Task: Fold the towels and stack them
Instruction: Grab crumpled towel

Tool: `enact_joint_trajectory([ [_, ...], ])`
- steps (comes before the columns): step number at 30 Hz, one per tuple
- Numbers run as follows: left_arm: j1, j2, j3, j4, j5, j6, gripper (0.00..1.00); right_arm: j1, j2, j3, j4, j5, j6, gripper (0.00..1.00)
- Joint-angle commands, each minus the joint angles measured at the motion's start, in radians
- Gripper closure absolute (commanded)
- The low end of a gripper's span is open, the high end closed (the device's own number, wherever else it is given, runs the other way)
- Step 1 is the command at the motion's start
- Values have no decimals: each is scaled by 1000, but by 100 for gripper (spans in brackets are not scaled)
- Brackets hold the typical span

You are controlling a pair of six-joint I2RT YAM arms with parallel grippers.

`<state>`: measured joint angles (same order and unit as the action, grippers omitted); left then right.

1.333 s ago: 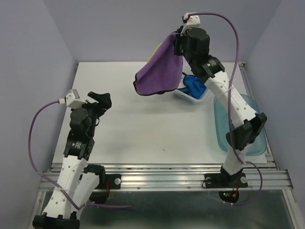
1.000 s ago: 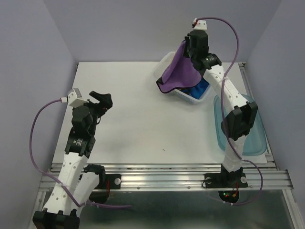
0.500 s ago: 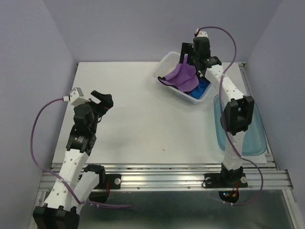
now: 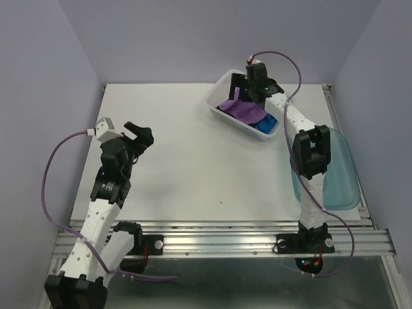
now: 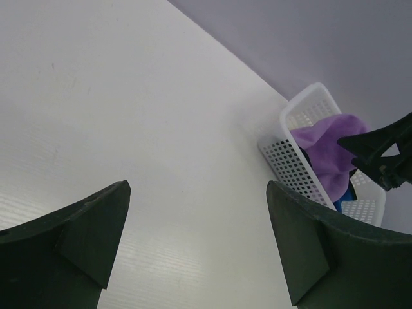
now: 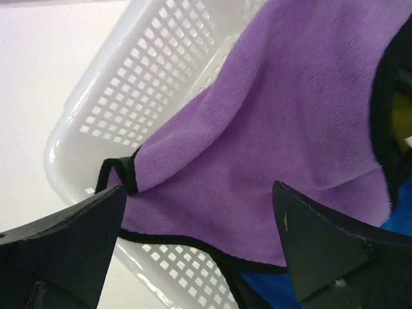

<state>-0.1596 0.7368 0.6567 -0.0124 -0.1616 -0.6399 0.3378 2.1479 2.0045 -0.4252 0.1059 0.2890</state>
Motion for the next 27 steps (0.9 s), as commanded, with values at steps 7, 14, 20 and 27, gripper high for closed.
enact_joint_trajectory([
  [7,3,3,-3,40,-3,34,1,15,26,34,9,169,19,0],
  [14,3,18,1,48,2,34,1,13,-36,6,46,254,-65,0],
  [20,3,22,9,54,4,31,1,4,64,138,-1,368,-112,0],
  [27,3,45,18,61,14,34,1,3,139,226,28,394,-168,1],
])
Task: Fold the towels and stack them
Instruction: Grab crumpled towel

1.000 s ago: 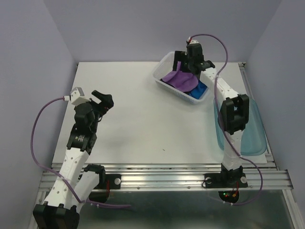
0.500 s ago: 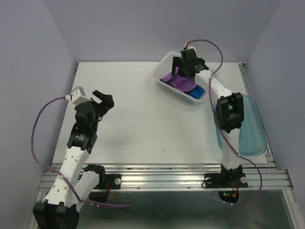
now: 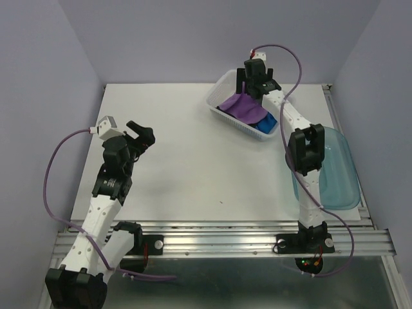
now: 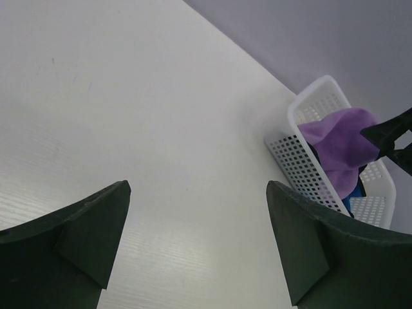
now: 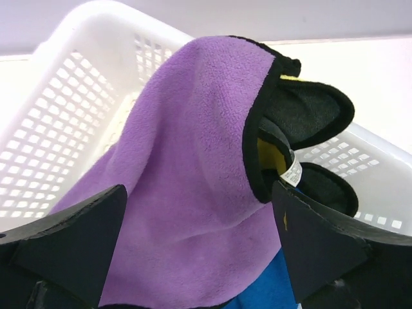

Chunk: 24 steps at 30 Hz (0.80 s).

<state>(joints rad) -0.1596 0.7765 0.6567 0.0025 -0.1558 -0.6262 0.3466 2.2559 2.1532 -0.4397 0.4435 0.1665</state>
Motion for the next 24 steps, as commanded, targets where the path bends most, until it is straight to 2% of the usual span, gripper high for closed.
enact_joint_trajectory([
  [1,3,10,20,47,9,22,1,-6,39,97,42,63,-61,3],
  [2,3,12,23,47,9,22,1,-6,59,111,41,81,-64,5],
  [5,3,17,27,47,7,25,1,-6,77,129,32,96,-73,24],
  [6,3,14,27,47,7,23,1,-6,74,111,45,98,-76,45],
  [7,3,12,27,47,6,23,1,-6,70,102,56,95,-79,59],
  [11,3,7,27,47,4,28,1,-6,34,83,96,80,-85,78],
  [12,3,6,29,47,7,29,1,-8,21,88,95,77,-87,90],
  [13,3,3,29,47,7,29,1,-5,8,91,93,81,-85,96],
  [14,3,0,27,47,10,29,1,-4,-7,91,94,84,-84,99],
  [18,3,-14,24,47,16,26,1,-4,-107,47,139,57,-85,99],
  [24,3,-46,18,47,42,20,1,-6,-232,66,147,-66,-73,99],
])
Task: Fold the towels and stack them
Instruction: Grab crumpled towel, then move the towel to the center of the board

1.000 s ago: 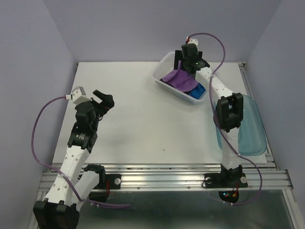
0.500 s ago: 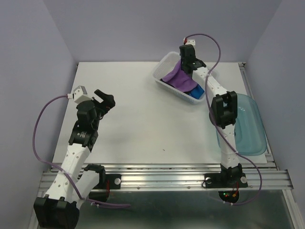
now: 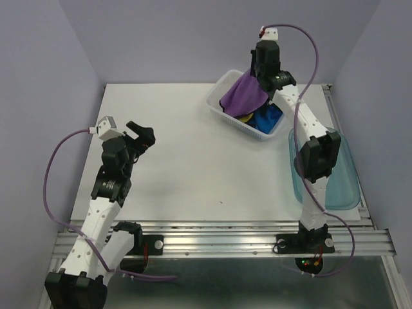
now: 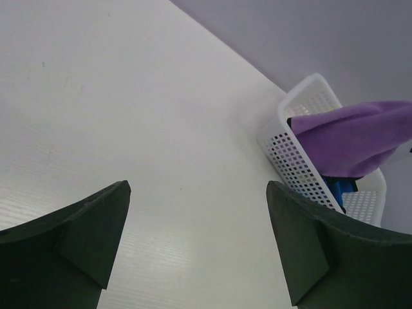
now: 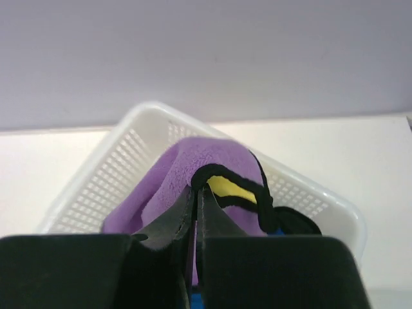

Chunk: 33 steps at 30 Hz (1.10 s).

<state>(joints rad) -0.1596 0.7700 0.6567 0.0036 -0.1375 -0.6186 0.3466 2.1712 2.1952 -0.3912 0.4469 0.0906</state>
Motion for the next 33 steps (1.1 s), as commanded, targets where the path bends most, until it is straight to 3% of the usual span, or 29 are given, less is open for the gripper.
enact_joint_trajectory([
  [1,3,-47,17,45,29,11,1,-5,-160,34,95,-85,6,99],
  [8,3,-90,14,45,36,3,1,14,-266,87,86,-240,75,99],
  [16,3,-118,-8,47,90,-30,1,254,-359,64,48,-277,55,99],
  [21,3,-159,-38,39,133,-75,1,402,-402,49,51,-185,128,99],
  [24,3,-170,-52,16,168,-105,1,404,-473,-96,69,-91,240,98],
  [25,3,-172,-52,4,173,-112,1,404,-502,-264,92,-70,265,97],
  [28,3,-169,-69,-33,202,-131,1,404,-625,-530,140,-28,383,93],
  [29,2,-166,-77,-37,211,-139,1,404,-661,-719,161,-2,415,91],
  [33,2,-144,-120,-63,253,-153,1,401,-760,-998,131,125,563,84],
])
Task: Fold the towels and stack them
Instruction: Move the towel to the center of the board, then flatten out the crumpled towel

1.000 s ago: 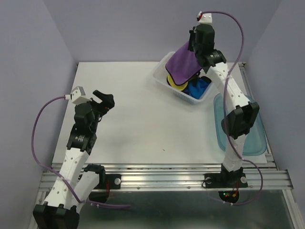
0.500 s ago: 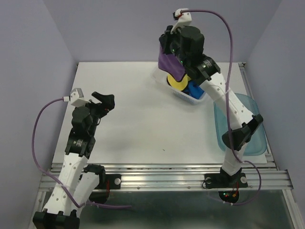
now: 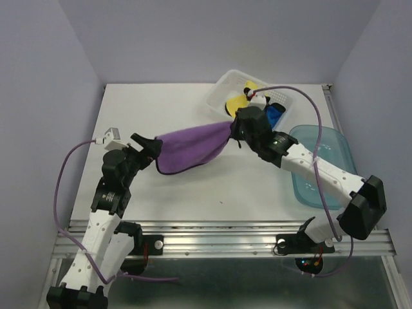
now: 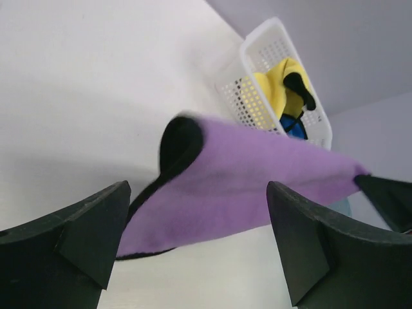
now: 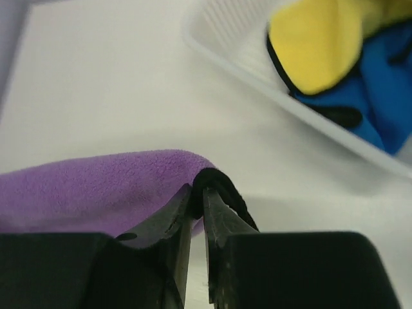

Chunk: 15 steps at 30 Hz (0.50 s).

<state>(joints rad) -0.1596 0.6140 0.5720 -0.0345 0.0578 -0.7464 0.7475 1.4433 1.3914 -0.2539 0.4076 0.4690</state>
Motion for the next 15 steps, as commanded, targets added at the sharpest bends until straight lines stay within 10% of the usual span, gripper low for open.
enact_joint_trajectory([
  [1,2,30,-46,-30,75,-28,1,-2,-32,-263,-27,190,222,82],
  [7,0,104,-92,-35,126,-10,1,-17,26,-298,-238,292,341,2],
  [15,-135,220,-175,24,117,-45,1,-17,-59,-402,-199,215,336,0],
])
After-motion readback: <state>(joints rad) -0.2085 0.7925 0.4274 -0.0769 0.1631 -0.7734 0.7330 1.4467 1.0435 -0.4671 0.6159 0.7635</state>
